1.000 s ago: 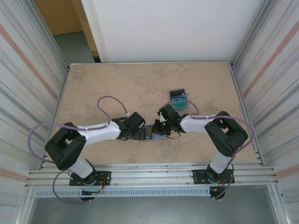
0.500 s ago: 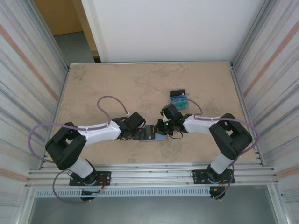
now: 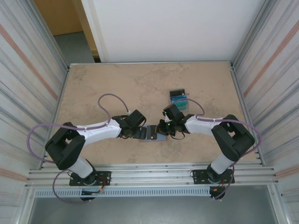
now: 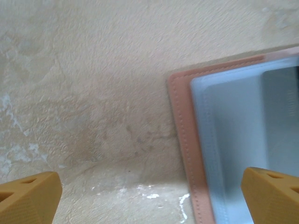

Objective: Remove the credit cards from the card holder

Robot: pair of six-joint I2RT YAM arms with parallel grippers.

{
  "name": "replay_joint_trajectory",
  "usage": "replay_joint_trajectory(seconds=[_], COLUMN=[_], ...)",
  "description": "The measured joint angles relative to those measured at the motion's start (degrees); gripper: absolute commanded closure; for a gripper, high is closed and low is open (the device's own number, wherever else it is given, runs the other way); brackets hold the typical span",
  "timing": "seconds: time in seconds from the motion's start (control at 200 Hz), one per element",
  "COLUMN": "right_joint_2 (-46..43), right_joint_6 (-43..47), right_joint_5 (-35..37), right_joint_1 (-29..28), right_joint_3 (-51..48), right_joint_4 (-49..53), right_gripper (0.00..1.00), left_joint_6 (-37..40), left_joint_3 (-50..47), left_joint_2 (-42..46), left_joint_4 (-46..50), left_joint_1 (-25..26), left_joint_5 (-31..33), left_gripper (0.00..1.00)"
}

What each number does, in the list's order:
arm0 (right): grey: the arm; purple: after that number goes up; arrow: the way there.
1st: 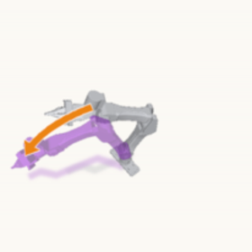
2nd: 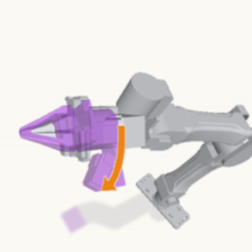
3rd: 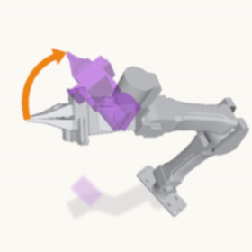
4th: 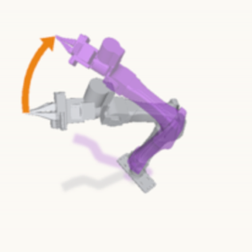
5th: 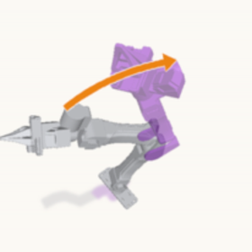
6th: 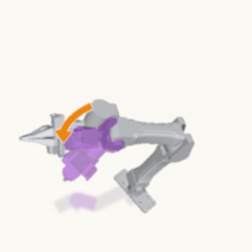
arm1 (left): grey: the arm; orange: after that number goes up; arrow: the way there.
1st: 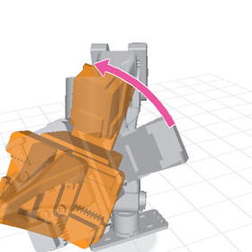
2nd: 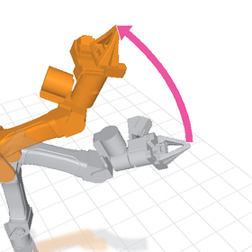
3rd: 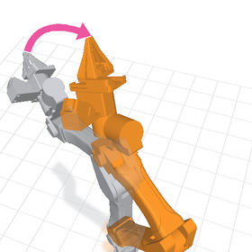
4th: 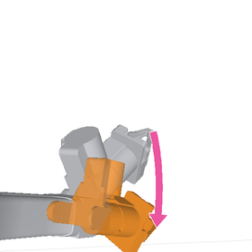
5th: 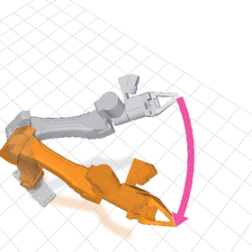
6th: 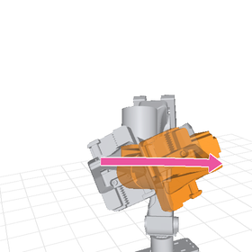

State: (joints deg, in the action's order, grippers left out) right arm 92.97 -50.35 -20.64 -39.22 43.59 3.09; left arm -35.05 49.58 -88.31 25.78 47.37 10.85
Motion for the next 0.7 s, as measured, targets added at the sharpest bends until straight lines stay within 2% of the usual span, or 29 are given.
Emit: replay_joint_trajectory(seconds=[0.351, 0.461, 0.571, 0.702], right_joint_2=[0.0, 0.0, 0.0, 0.0], right_joint_6=[0.0, 0.0, 0.0, -0.13], right_joint_5=[-0.02, -0.22, -0.5, -1.97], right_joint_1=[0.0, 0.24, 0.35, 0.74], right_joint_3=[0.0, -0.02, -0.72, -2.14], right_joint_4=[-0.04, -0.11, -1.25, -3.41], right_gripper=[1.0, 1.0, 1.0, 0.88], left_joint_6=[1.86, 1.79, 2.27, 2.32], left_joint_3=[1.97, 2.19, 2.95, 3.69], left_joint_2=[-3.19, -5.18, -5.9, -6.62], left_joint_4=[-0.48, -0.76, -0.72, -0.7], left_joint_1=[0.0, 0.0, 0.0, 0.0], left_joint_5=[-1.42, -1.99, -2.27, -2.4], left_gripper=[0.01, 0.13, 0.14, 0.14])
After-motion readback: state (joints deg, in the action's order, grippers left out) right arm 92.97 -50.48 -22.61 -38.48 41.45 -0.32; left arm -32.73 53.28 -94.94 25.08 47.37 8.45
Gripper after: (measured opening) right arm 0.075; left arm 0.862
